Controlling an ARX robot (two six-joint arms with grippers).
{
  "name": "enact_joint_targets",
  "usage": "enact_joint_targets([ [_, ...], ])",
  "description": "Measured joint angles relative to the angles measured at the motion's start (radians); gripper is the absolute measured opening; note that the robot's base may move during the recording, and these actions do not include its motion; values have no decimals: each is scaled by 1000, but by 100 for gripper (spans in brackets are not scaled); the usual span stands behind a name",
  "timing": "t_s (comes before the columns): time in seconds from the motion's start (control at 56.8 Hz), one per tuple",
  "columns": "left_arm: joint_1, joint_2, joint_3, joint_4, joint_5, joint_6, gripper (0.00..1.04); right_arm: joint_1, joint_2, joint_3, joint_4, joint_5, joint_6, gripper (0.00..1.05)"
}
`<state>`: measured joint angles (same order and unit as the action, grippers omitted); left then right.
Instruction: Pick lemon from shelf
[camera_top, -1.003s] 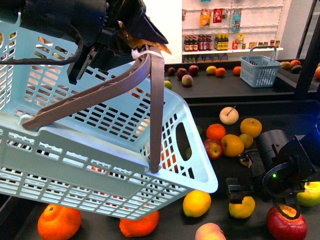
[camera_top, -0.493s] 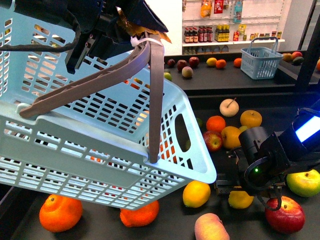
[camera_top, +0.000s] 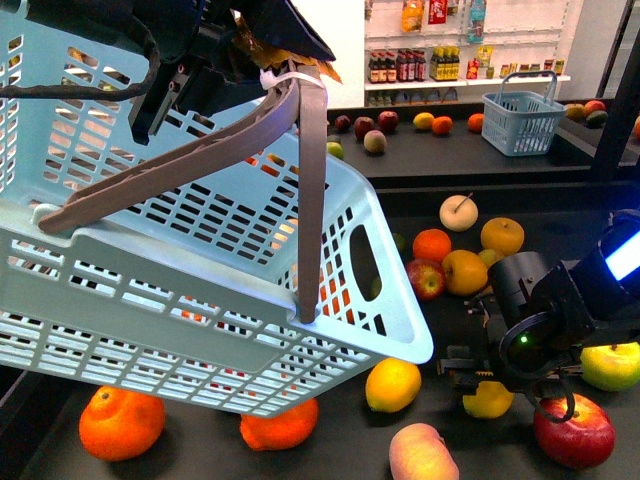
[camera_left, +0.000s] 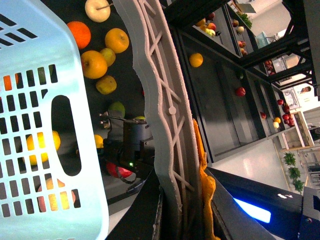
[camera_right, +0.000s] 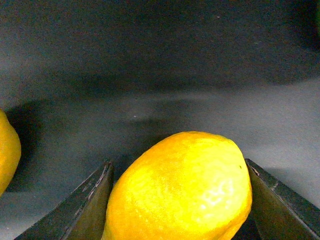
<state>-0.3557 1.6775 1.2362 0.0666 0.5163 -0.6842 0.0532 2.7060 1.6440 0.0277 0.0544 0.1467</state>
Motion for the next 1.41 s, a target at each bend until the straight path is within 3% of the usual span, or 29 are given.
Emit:
enact_joint_targets([
  [0.264, 0, 0, 0, 0, 0, 0, 13, -32, -261, -201, 138, -82, 11, 71],
  [0.458, 0, 0, 0, 0, 0, 0, 13, -21, -497, -267, 153, -163, 58, 71],
  [0.739, 0, 0, 0, 0, 0, 0, 13, 77, -736, -333, 126, -251, 167, 71],
  [1.408, 0, 0, 0, 0, 0, 0, 13, 286, -781, -458, 143, -252, 232, 71],
])
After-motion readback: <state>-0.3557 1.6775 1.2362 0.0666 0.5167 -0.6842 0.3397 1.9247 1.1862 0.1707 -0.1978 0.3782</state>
